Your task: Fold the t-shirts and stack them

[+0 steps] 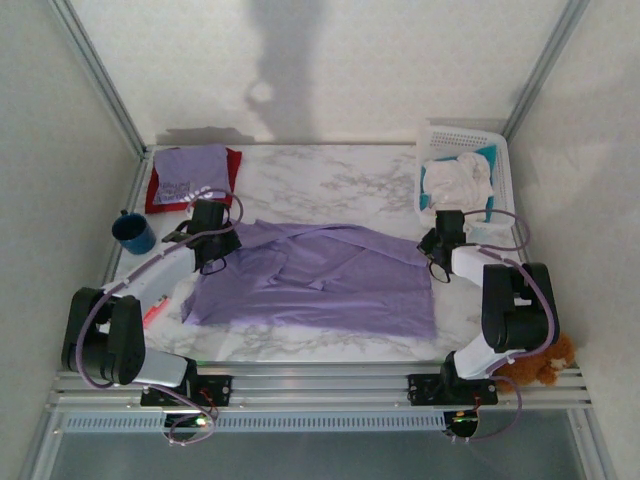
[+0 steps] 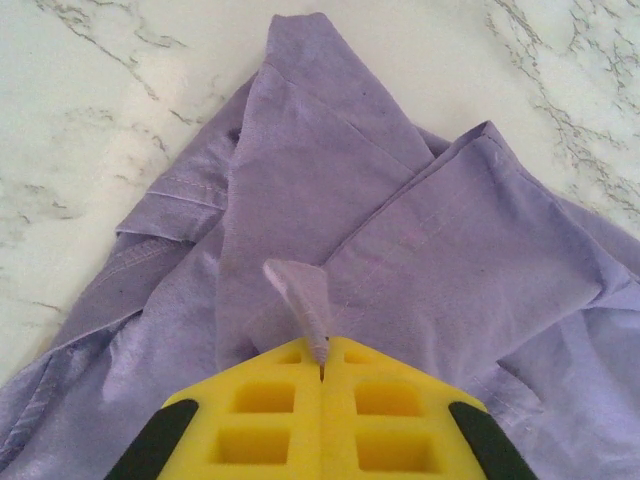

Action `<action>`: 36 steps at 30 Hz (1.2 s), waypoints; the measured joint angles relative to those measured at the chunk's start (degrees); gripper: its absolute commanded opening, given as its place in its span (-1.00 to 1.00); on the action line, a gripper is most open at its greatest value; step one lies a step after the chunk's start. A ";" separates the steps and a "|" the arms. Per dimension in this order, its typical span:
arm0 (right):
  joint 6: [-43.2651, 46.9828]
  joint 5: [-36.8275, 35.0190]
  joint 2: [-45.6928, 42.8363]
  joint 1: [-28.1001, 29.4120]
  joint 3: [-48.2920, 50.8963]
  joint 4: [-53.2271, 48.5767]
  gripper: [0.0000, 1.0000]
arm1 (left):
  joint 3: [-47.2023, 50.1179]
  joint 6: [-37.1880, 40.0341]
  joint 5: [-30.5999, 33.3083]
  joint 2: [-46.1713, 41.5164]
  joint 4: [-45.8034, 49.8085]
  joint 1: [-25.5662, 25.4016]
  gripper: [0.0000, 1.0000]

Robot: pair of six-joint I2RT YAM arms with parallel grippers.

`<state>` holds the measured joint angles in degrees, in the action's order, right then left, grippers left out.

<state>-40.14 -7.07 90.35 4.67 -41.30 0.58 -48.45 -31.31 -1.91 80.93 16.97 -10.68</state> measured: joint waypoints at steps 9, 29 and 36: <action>0.28 -0.11 -0.72 0.00 0.00 -1.31 -1.00 | 0.00 0.02 0.00 0.00 0.00 0.00 -1.00; 5.05 3.17 -7.43 -0.02 -6.38 -8.04 -1.00 | -13.84 5.73 0.63 0.09 6.40 5.75 -1.00; 7.76 5.44 -6.93 -0.68 -11.23 -9.90 -1.00 | -14.03 7.37 0.17 0.11 8.09 8.61 -1.00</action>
<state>-32.38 -1.63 83.42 3.99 -52.53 -9.32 -62.48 -23.94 -1.74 81.03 25.06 -2.07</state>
